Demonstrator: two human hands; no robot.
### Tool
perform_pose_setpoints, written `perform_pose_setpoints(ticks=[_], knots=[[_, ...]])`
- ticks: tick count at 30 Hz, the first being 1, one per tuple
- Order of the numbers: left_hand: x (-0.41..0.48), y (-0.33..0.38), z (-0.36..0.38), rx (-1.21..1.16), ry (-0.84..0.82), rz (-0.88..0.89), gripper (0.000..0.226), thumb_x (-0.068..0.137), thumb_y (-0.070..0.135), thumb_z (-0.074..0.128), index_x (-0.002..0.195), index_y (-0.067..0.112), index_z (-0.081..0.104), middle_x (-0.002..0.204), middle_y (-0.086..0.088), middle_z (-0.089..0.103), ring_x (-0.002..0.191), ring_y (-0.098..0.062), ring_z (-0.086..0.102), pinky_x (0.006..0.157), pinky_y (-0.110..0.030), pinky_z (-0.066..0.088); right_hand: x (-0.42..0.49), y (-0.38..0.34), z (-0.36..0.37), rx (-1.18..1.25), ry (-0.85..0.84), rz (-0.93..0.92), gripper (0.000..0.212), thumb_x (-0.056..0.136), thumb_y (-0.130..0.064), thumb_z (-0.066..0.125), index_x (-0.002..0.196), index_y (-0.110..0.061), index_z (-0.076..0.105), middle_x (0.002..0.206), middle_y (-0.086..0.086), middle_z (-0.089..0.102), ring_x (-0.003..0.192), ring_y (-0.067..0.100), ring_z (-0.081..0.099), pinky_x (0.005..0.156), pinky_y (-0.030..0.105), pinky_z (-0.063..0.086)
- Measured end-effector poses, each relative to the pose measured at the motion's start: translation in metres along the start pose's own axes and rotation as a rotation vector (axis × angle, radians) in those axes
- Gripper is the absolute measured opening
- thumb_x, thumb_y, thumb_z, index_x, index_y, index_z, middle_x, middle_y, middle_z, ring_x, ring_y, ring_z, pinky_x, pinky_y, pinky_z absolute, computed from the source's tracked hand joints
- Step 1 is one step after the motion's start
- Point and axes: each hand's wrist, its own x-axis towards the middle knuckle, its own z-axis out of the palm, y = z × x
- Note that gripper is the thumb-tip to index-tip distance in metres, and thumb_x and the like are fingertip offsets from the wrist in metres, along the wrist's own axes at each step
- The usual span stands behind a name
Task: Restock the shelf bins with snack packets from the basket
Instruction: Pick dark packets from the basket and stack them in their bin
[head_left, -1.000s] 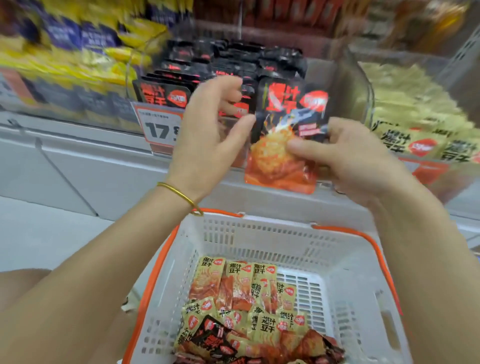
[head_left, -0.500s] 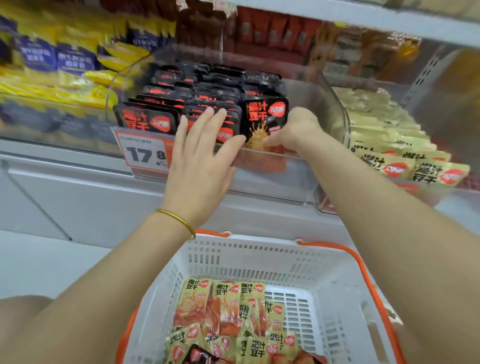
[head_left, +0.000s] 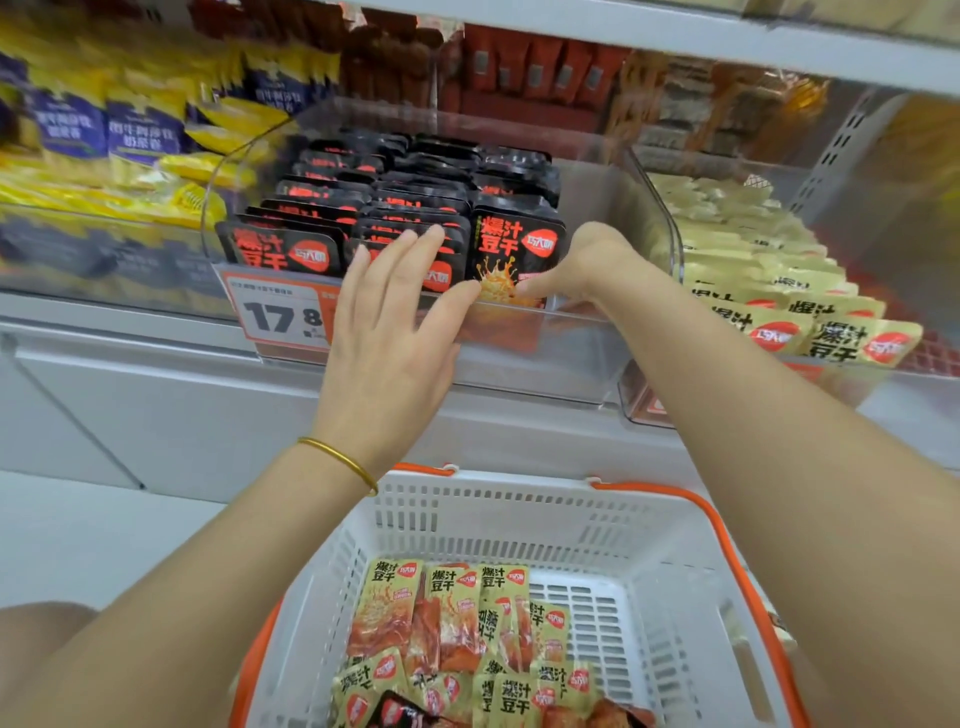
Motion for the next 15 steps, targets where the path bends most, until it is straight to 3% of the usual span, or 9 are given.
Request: perform_pose_setpoints(ticks=[2, 5, 7, 9, 11, 13, 15], knots=[[-0.004, 0.006, -0.004, -0.002, 0.054, 0.007, 0.034, 0.08, 0.006, 0.059, 0.114, 0.011, 0.063, 0.137, -0.018, 0.048, 0.126, -0.034, 0.039, 0.107, -0.05, 0.03, -0.013, 0.003, -0.005, 0.101, 0.136, -0.051, 0.045, 0.076, -0.034, 0.079, 0.074, -0.009, 0.042, 0.072, 0.003, 0.049, 0.065, 0.019, 0.052, 0.054, 0.027, 0.037], [-0.012, 0.016, -0.015, -0.028, 0.045, 0.016, 0.029, 0.079, 0.006, 0.063, 0.107, 0.013, 0.066, 0.129, -0.014, 0.055, 0.117, -0.031, 0.044, 0.096, -0.044, 0.034, -0.051, 0.014, -0.004, 0.292, 0.417, -0.23, 0.042, 0.075, -0.026, 0.079, 0.076, -0.02, 0.038, 0.083, 0.002, 0.053, 0.078, 0.025, 0.059, 0.062, 0.034, 0.041], [-0.025, 0.02, -0.021, -0.026, -0.069, 0.05, 0.028, 0.075, 0.006, 0.062, 0.102, 0.012, 0.066, 0.126, -0.014, 0.057, 0.115, -0.029, 0.042, 0.091, -0.042, 0.033, -0.078, 0.026, 0.02, 0.396, 0.402, -0.321, 0.042, 0.077, -0.02, 0.075, 0.069, -0.024, 0.034, 0.074, 0.001, 0.054, 0.069, 0.025, 0.064, 0.06, 0.04, 0.048], [-0.042, 0.019, -0.023, 0.027, -0.246, 0.101, 0.029, 0.07, 0.006, 0.061, 0.098, 0.01, 0.064, 0.125, -0.015, 0.057, 0.114, -0.029, 0.042, 0.087, -0.042, 0.03, -0.092, 0.042, 0.067, 0.407, 0.193, -0.269, 0.034, 0.082, -0.01, 0.067, 0.067, -0.023, 0.04, 0.07, 0.002, 0.058, 0.062, 0.025, 0.067, 0.058, 0.04, 0.051], [-0.061, 0.019, -0.023, 0.064, -0.401, 0.109, 0.03, 0.065, 0.005, 0.061, 0.095, 0.009, 0.063, 0.124, -0.018, 0.056, 0.112, -0.03, 0.041, 0.083, -0.041, 0.028, -0.098, 0.058, 0.128, 0.258, -0.151, -0.181, 0.022, 0.086, -0.005, 0.059, 0.069, -0.016, 0.051, 0.075, 0.011, 0.067, 0.066, 0.029, 0.069, 0.062, 0.039, 0.056], [-0.077, 0.018, -0.024, 0.058, -0.492, 0.083, 0.032, 0.062, 0.003, 0.064, 0.093, 0.007, 0.063, 0.122, -0.02, 0.057, 0.108, -0.03, 0.039, 0.078, -0.04, 0.026, -0.105, 0.073, 0.192, 0.074, -0.468, -0.187, 0.012, 0.089, -0.007, 0.057, 0.079, -0.007, 0.064, 0.089, 0.014, 0.07, 0.077, 0.027, 0.07, 0.072, 0.037, 0.057], [-0.091, 0.017, -0.023, 0.055, -0.542, 0.046, 0.034, 0.06, 0.0, 0.068, 0.093, 0.006, 0.064, 0.119, -0.02, 0.058, 0.106, -0.032, 0.045, 0.076, -0.039, 0.026, -0.117, 0.083, 0.246, -0.021, -0.672, -0.233, 0.017, 0.089, -0.017, 0.063, 0.092, -0.002, 0.07, 0.1, 0.01, 0.071, 0.088, 0.023, 0.067, 0.08, 0.033, 0.053]])
